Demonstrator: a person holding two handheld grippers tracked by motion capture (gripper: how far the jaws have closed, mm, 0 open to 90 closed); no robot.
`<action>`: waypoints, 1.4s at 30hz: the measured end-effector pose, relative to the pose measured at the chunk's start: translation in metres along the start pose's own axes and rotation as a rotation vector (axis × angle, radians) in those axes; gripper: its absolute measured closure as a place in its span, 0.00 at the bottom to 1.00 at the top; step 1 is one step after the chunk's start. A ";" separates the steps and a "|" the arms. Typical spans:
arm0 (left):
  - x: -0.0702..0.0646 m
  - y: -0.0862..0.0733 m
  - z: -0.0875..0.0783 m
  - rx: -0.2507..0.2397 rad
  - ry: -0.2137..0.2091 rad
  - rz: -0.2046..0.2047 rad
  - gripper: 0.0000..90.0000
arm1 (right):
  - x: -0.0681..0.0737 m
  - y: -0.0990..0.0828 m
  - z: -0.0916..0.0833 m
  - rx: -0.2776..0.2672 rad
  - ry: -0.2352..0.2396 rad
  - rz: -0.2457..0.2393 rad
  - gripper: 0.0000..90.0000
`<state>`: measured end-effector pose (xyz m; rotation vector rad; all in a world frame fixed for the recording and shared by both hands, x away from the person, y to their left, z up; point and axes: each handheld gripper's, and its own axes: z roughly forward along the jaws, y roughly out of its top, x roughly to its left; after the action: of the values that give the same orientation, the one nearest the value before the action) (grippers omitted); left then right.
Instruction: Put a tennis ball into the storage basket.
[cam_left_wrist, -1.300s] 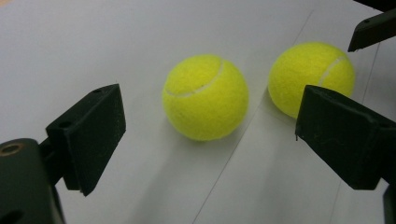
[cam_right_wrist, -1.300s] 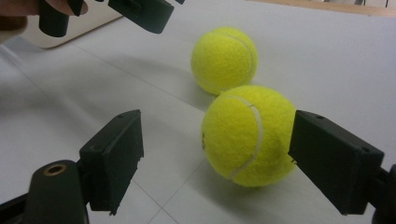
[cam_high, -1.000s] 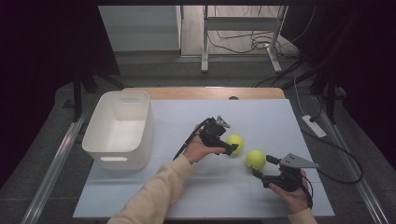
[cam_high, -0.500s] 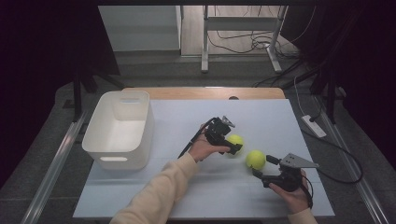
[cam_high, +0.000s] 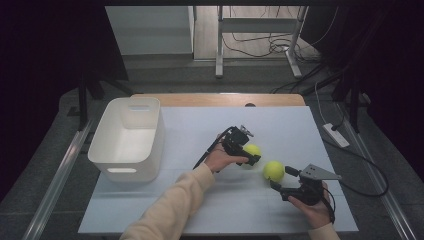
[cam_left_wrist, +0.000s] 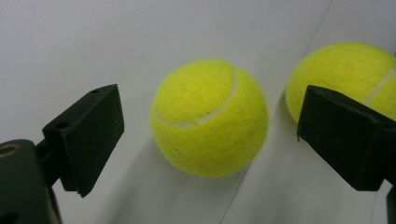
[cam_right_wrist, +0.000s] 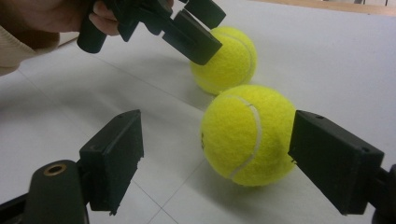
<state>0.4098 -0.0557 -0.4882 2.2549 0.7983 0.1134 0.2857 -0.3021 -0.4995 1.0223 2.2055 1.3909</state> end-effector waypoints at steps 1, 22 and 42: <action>0.001 0.000 0.002 0.007 0.001 -0.001 0.09 | 0.000 0.000 0.000 0.000 0.000 0.000 0.20; 0.002 -0.004 0.019 0.050 -0.045 -0.022 0.17 | 0.000 -0.001 0.000 0.002 -0.002 0.000 0.20; 0.005 -0.003 -0.004 0.019 0.010 0.001 0.30 | -0.001 -0.001 -0.002 -0.005 -0.004 -0.001 0.20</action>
<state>0.4112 -0.0491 -0.4882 2.2740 0.8063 0.1186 0.2853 -0.3042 -0.4995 1.0207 2.1986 1.3923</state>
